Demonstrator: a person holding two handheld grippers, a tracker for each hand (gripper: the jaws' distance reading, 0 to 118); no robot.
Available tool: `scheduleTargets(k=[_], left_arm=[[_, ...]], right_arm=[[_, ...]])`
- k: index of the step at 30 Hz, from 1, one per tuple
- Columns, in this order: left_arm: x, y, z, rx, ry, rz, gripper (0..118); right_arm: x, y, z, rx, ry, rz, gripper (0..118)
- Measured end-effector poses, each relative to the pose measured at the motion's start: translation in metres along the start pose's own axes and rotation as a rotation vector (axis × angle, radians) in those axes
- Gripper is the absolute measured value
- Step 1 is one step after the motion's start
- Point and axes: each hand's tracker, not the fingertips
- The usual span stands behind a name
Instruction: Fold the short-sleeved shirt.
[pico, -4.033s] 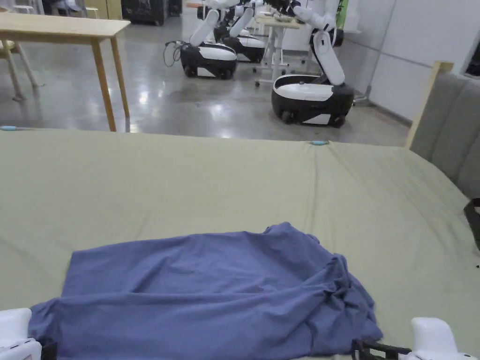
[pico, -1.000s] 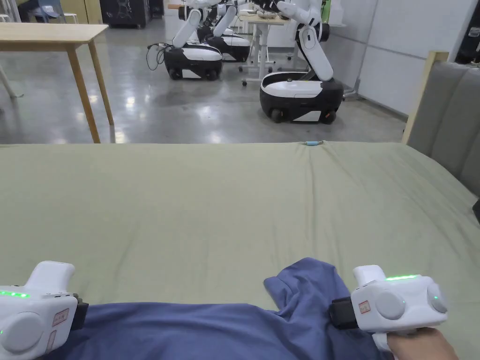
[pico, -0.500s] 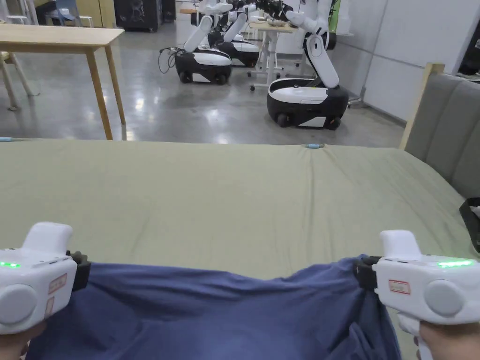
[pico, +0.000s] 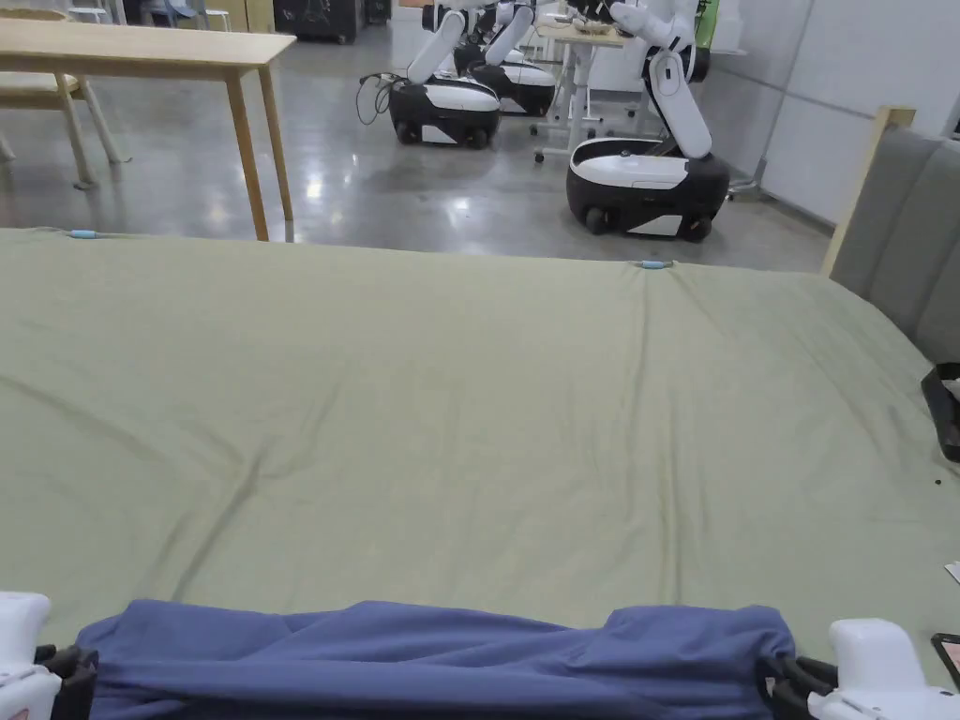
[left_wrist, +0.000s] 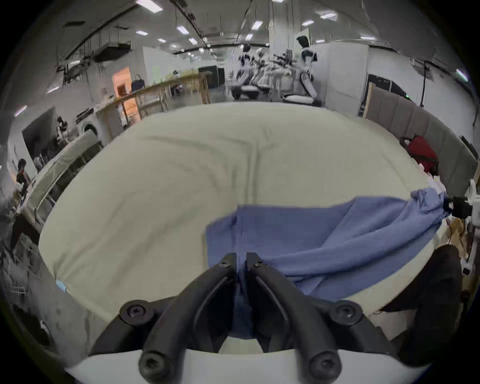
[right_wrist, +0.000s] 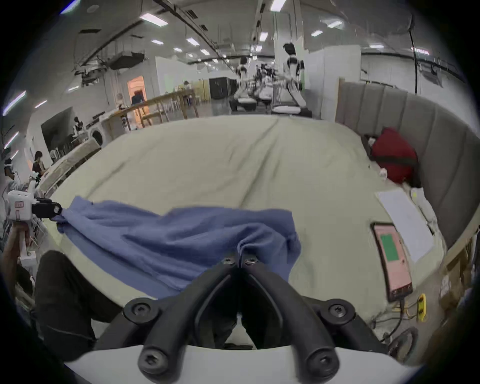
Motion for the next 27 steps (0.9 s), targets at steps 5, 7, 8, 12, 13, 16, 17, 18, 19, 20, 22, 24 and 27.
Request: scheduleTargets(k=[5,7,8,12,13,16,17,18,19,20,22,24,27], left_arm=[[0.023,0.007,0.018,0.083,0.053,-0.007,102],[0.039,0.013,0.04,0.203,0.027,0.007,107],[0.046,0.021,0.048,0.237,0.033,0.006,107],[0.079,0.042,0.06,0.449,-0.023,0.031,108],[0.087,0.045,0.058,0.477,-0.018,0.017,108],[0.112,0.05,0.046,0.533,0.007,-0.082,100],[0.118,0.054,0.041,0.49,0.002,-0.097,83],[0.124,0.056,0.036,0.444,0.0,-0.102,38],[0.126,0.057,0.032,0.426,-0.007,-0.099,3],[0.127,0.057,0.027,0.409,-0.009,-0.103,1],[0.124,0.056,0.022,0.378,-0.013,-0.112,1],[0.108,0.053,0.021,0.367,-0.028,-0.077,1],[0.059,0.044,0.026,0.357,-0.065,0.045,10]], right_arm=[[-0.005,0.016,0.025,0.106,0.04,-0.03,30],[-0.009,0.03,0.047,0.22,0.164,-0.07,97],[-0.018,0.04,0.055,0.269,0.171,-0.08,113],[-0.06,0.077,0.061,0.4,0.14,-0.034,117],[-0.07,0.082,0.058,0.419,0.126,-0.022,117],[-0.098,0.088,0.042,0.452,0.086,-0.024,88],[-0.105,0.089,0.036,0.453,0.09,-0.023,49],[-0.114,0.091,0.029,0.433,0.032,-0.006,1],[-0.121,0.09,0.022,0.418,-0.048,0.027,1],[-0.126,0.088,0.017,0.428,-0.052,0.056,1],[-0.124,0.089,0.013,0.371,0.04,0.013,1],[-0.125,0.084,0.015,0.391,0.024,0.006,1],[-0.127,0.08,0.018,0.381,0.032,0.015,1]])
